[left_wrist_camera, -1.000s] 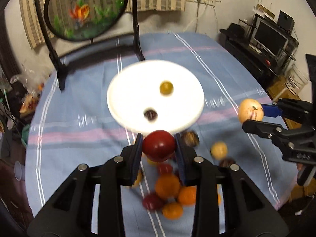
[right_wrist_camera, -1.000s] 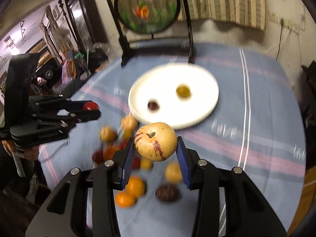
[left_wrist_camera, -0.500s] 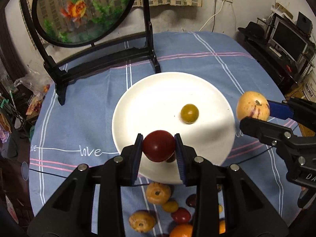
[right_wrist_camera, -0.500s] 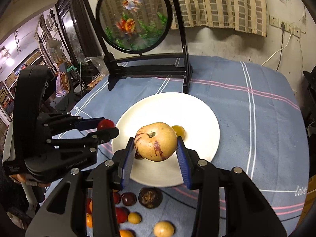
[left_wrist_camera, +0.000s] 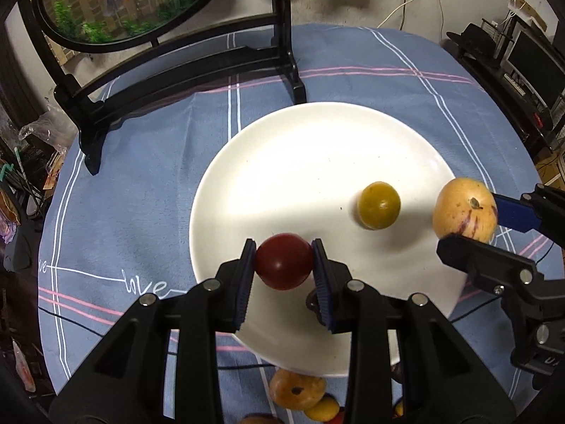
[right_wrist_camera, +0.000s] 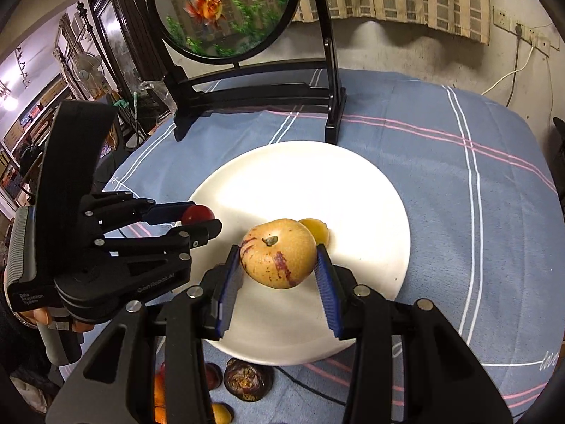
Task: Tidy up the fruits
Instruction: 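Lower the pepino and red tomato onto the plate and open both grippers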
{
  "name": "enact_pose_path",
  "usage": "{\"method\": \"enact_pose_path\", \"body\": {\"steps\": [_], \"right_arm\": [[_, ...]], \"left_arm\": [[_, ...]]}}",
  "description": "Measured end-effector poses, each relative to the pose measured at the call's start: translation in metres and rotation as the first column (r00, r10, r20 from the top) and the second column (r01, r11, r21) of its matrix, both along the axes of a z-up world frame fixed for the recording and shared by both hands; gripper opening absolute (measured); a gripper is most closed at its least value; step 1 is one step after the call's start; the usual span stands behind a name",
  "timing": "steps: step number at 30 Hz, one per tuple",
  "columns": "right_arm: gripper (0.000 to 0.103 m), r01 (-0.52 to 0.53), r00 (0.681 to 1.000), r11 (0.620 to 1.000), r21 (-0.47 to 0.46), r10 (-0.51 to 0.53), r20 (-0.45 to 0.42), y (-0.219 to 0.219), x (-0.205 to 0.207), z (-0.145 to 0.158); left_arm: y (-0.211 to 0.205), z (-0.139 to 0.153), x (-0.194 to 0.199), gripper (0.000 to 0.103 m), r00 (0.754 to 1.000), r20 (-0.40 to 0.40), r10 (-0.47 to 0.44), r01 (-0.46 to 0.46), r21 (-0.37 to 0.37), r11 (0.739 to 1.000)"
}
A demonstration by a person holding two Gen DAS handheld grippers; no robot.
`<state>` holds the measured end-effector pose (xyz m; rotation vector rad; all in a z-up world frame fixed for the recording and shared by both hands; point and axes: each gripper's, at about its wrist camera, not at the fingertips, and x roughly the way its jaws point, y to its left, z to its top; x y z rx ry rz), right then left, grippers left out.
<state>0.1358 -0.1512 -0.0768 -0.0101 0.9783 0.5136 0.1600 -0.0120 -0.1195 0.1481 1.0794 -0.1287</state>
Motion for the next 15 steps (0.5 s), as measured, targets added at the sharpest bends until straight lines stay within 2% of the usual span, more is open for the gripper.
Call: {"method": "enact_pose_path", "body": {"steps": [15], "right_arm": [[0.042,-0.020,1.000,1.000,-0.009,0.020,-0.003,0.0048,0.0077,-0.0035]], "left_arm": [[-0.0015,-0.0101,0.0101,0.032,1.000,-0.008,0.004,-0.004,0.009,1.000]]}}
